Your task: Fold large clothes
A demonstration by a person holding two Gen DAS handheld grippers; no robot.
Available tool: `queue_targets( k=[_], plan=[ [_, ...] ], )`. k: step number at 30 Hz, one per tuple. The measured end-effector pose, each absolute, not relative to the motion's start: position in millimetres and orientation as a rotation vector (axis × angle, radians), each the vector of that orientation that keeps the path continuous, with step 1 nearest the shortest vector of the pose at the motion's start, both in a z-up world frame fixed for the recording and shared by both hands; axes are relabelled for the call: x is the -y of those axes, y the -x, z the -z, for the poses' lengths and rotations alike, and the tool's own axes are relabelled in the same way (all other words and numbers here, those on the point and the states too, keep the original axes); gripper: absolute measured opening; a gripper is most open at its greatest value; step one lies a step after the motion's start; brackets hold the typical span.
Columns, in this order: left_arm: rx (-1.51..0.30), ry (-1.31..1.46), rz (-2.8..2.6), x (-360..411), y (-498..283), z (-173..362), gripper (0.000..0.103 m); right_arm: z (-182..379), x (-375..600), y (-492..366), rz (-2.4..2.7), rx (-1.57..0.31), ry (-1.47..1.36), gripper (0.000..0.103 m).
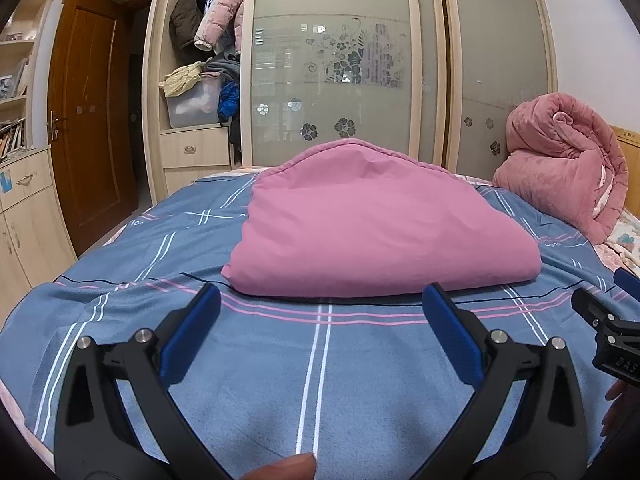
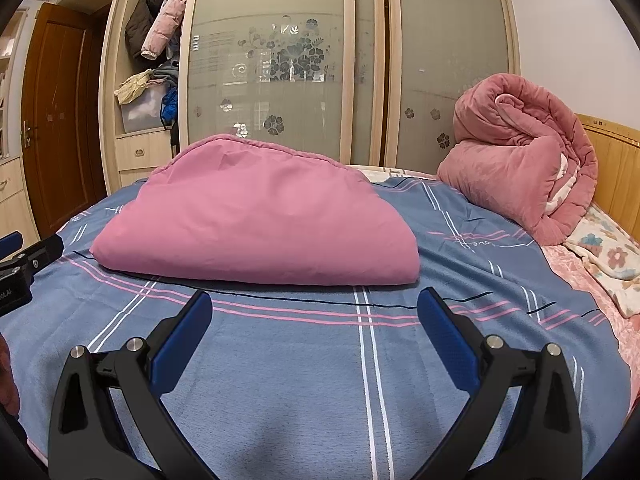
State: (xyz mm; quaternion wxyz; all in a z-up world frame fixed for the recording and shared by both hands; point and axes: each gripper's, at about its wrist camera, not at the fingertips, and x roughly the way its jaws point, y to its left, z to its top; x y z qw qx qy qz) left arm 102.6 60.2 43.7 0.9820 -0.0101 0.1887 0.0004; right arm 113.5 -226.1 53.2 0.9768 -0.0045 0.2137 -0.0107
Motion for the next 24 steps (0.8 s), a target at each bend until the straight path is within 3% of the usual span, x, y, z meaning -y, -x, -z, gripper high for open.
queue_targets(
  k=[24],
  plan=[
    [-0.411,0.024,0.010,-57.1,-104.8,-34.5,0.101,-54.0,221.4,-113.1,0.017,-0.412,0.030,0.102]
  ],
)
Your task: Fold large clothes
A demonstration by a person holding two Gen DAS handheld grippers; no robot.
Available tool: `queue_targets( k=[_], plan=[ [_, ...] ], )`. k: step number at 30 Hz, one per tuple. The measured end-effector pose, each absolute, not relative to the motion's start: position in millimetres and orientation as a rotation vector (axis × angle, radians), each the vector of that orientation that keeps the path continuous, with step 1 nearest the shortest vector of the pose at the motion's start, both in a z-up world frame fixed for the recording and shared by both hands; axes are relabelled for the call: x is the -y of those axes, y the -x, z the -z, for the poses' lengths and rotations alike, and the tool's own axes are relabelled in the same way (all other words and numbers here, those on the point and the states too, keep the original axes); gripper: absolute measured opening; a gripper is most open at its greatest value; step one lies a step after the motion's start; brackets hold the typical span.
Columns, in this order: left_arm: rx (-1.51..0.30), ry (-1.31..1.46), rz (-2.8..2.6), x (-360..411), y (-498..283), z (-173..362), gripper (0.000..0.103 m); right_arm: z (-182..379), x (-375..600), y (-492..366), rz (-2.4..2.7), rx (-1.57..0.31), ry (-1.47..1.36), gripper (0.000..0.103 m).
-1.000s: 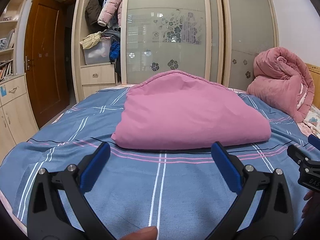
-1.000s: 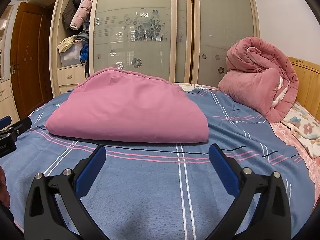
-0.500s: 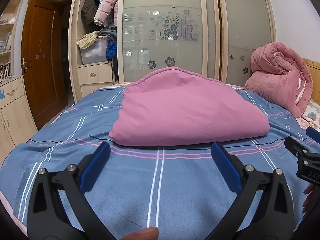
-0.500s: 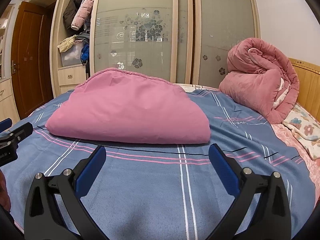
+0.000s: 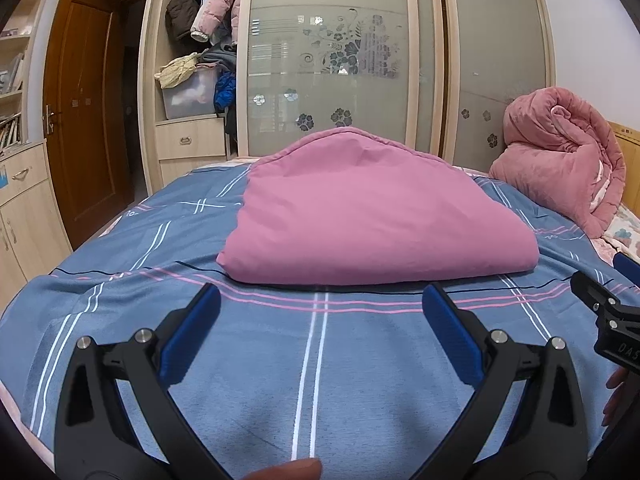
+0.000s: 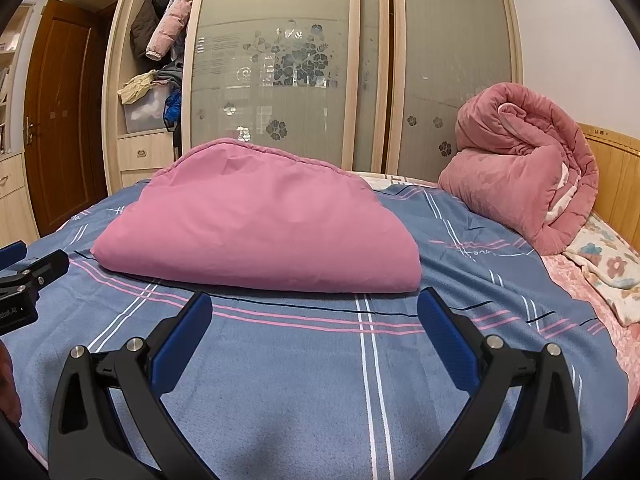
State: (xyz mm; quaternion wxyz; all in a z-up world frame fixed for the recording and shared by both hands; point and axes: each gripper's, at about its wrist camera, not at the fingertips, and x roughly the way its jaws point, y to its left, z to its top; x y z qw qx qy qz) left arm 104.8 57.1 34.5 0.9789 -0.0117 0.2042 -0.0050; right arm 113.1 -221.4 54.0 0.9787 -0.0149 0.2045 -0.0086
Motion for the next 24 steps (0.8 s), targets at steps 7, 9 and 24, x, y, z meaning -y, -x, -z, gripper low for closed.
queue_targets(
  k=[7,9,24],
  plan=[
    [-0.407,0.037,0.008,-58.9,-104.2,-32.5,0.101,-55.1,221.9,-112.5,0.013,-0.411,0.032,0.102],
    [-0.406,0.031,0.011,-57.4,-103.8,-31.9,0.101,-55.4,222.0,-112.4,0.014,-0.412,0.033,0.102],
    [-0.409,0.020,0.020,-56.5,-102.6,-31.2,0.101,-54.9,220.8,-111.8,0.013,-0.411,0.034,0.102]
  ],
)
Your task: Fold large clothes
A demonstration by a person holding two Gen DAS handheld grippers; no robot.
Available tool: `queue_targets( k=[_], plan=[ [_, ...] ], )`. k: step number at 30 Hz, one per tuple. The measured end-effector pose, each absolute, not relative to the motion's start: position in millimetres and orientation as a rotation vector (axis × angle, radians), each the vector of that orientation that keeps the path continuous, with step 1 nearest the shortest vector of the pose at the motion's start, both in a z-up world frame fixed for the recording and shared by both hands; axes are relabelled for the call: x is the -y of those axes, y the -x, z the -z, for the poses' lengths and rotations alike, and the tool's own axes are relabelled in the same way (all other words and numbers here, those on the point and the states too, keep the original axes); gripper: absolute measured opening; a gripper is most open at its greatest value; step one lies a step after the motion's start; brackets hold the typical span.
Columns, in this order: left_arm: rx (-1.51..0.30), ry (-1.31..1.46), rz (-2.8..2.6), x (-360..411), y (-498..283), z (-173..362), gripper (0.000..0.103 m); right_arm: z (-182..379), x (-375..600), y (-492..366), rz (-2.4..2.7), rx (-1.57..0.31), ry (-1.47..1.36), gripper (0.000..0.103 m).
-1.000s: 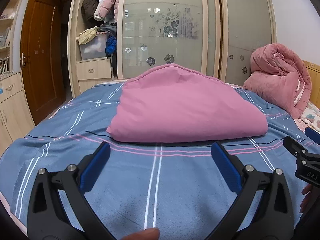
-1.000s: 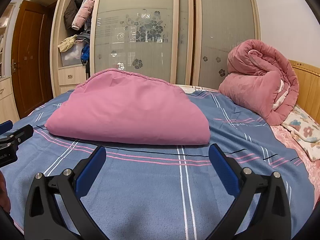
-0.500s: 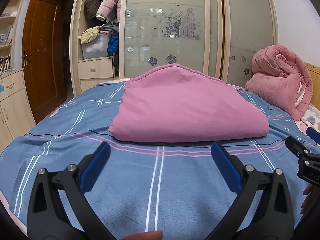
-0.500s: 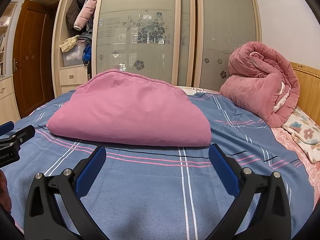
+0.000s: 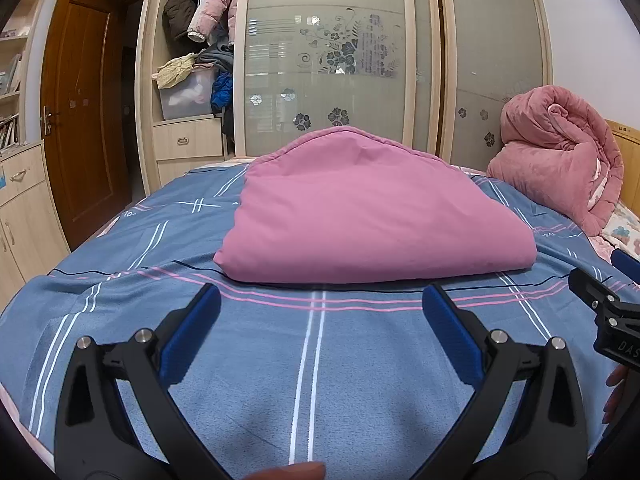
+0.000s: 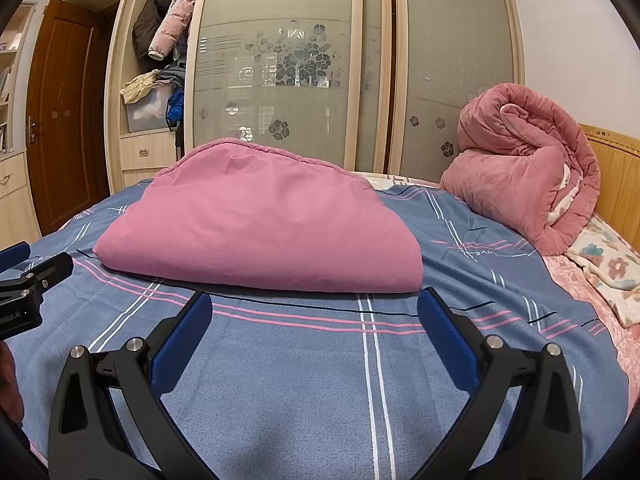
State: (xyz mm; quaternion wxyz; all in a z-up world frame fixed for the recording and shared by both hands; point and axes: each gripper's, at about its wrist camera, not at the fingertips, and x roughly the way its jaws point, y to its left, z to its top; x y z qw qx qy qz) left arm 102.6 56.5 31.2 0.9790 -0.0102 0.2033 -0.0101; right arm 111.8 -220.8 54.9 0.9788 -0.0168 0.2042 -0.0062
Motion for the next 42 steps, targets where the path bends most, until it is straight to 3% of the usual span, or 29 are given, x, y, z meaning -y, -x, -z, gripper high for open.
queue_targets(
  k=[42],
  plan=[
    [-0.414,0.004,0.027,-55.4,-103.4,-30.6,0.101,-54.7,219.9,-111.9,0.010,-0.414,0.037,0.102]
  ],
)
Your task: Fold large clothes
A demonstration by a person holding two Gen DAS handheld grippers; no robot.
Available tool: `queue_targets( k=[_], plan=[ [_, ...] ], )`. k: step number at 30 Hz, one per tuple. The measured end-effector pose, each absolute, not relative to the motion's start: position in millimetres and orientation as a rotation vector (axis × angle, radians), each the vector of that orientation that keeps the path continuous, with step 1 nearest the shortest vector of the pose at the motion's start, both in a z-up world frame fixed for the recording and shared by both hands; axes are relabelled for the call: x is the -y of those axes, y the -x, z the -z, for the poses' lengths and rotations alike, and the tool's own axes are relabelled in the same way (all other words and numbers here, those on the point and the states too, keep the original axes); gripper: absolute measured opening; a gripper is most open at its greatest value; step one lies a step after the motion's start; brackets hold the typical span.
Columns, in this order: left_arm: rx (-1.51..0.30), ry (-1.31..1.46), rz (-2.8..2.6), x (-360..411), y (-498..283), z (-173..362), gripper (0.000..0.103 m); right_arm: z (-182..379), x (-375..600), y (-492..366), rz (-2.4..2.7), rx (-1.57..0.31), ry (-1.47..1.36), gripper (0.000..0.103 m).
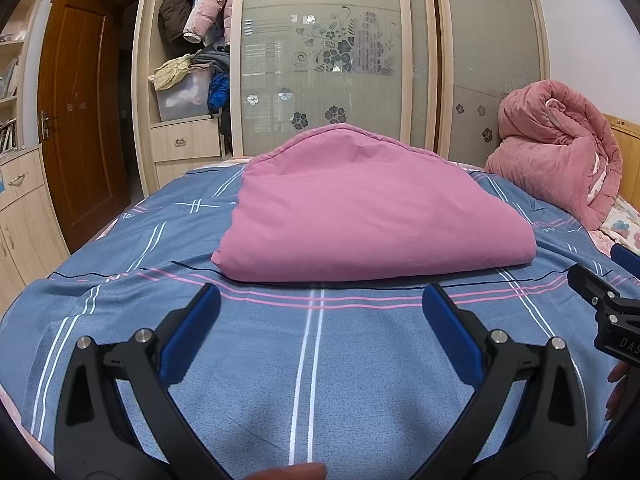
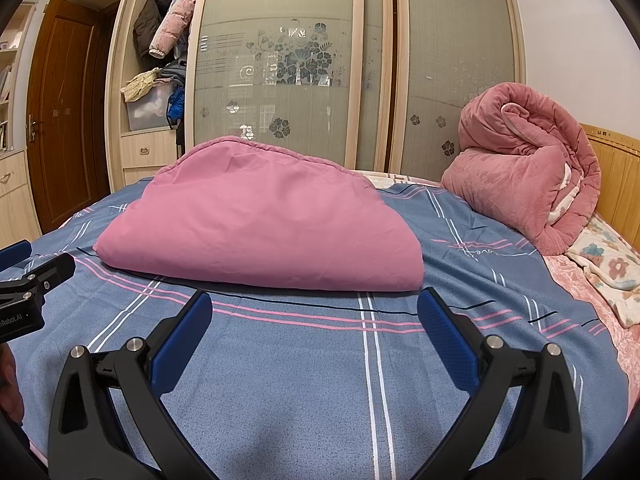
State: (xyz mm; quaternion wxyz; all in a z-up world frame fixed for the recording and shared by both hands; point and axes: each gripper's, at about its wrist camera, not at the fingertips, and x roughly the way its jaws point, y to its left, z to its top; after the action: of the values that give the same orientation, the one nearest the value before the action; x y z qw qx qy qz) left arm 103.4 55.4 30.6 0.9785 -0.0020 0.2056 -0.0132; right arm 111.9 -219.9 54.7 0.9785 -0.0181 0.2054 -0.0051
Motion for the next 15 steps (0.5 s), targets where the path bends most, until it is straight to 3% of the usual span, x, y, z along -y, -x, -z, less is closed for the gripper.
queue_targets(
  k=[15],
  plan=[
    [-0.399,-0.001,-0.002,-52.8,-100.9,-30.0,0.101,-54.5,220.2,-112.1,0.009,-0.416,0.036,0.102]
  ],
)
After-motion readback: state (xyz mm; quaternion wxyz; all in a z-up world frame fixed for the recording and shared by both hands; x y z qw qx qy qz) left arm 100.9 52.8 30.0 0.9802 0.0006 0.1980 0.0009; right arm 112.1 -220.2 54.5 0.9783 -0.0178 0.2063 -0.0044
